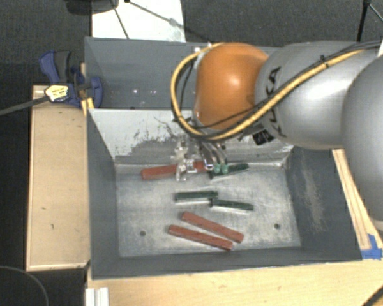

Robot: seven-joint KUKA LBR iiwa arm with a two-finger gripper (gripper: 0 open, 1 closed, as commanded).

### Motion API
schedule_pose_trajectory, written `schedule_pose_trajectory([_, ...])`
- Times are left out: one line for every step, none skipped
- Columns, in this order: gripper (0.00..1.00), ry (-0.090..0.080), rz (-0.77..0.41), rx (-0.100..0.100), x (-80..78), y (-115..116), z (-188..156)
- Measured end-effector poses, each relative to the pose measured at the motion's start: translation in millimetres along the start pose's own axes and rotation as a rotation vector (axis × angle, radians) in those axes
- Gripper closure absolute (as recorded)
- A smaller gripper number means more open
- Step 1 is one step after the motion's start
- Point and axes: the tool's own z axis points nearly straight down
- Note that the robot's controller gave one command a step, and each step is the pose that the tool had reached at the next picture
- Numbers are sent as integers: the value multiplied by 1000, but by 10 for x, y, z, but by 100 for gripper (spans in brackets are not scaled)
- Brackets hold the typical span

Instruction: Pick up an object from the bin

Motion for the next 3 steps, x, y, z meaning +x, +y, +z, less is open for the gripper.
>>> schedule_pose_trajectory([100, 9, 30, 1, 3, -34, -160])
schedule_pose_trajectory([100, 6, 16, 1, 23, 82, -732])
schedule_pose_trajectory([0, 6, 16, 1, 23, 82, -732])
